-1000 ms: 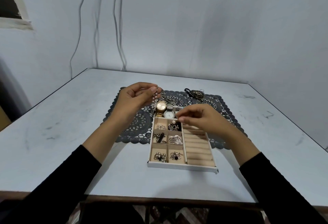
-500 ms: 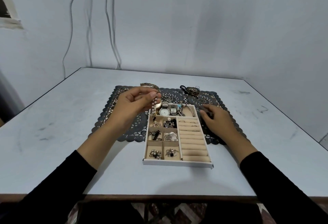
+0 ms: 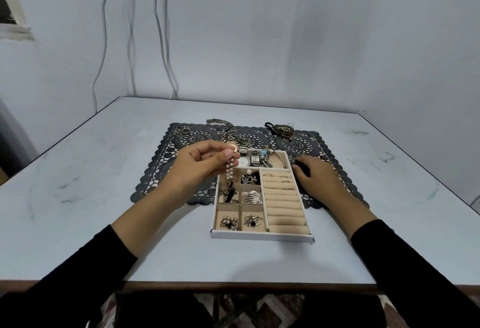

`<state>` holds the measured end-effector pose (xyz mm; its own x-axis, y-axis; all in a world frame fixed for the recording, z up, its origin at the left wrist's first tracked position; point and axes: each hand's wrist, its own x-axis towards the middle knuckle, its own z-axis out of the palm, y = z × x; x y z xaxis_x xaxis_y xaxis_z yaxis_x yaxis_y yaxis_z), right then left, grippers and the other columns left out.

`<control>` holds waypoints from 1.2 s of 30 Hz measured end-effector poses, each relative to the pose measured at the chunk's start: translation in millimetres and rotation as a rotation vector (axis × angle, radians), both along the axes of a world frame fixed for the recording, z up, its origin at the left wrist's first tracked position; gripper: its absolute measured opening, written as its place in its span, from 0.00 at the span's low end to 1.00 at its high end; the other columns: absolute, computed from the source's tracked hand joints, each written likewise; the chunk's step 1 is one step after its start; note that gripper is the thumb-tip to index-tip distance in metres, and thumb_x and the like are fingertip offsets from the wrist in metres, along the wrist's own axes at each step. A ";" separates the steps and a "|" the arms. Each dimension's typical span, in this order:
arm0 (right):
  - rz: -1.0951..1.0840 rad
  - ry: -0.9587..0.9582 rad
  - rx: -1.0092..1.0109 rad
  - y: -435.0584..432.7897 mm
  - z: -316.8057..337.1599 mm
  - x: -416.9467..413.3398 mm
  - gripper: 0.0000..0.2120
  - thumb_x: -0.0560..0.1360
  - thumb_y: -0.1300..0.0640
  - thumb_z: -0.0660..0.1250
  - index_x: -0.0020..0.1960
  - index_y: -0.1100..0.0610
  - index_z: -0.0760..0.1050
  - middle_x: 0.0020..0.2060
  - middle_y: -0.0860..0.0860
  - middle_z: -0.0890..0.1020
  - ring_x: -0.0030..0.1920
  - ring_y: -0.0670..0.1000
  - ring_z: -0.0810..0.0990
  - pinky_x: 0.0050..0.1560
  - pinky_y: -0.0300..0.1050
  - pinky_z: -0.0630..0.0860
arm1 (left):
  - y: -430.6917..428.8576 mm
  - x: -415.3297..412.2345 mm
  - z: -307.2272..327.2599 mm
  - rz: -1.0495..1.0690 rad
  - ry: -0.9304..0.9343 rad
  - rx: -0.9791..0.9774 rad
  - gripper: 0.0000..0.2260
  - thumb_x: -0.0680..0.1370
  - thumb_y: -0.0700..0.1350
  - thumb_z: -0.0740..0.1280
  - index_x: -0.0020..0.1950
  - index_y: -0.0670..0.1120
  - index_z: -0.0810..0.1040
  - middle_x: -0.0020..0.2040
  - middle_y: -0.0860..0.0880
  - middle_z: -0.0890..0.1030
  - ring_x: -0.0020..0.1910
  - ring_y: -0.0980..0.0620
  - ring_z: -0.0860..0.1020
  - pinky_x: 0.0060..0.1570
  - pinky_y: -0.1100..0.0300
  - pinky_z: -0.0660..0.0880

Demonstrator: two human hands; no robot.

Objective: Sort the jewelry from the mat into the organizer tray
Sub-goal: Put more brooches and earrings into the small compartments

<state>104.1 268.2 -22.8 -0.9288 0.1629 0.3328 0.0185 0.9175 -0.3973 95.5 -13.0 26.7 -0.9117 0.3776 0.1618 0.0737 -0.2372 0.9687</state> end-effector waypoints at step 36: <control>0.008 -0.016 0.013 1.5 -1.0 -1.4 0.16 0.79 0.53 0.62 0.63 0.60 0.75 0.57 0.56 0.80 0.57 0.54 0.77 0.50 0.39 0.66 | -25.1 -11.5 -10.4 -0.182 0.450 -0.522 0.06 0.74 0.35 0.72 0.49 0.42 0.84 0.45 0.48 0.86 0.46 0.53 0.84 0.48 0.65 0.78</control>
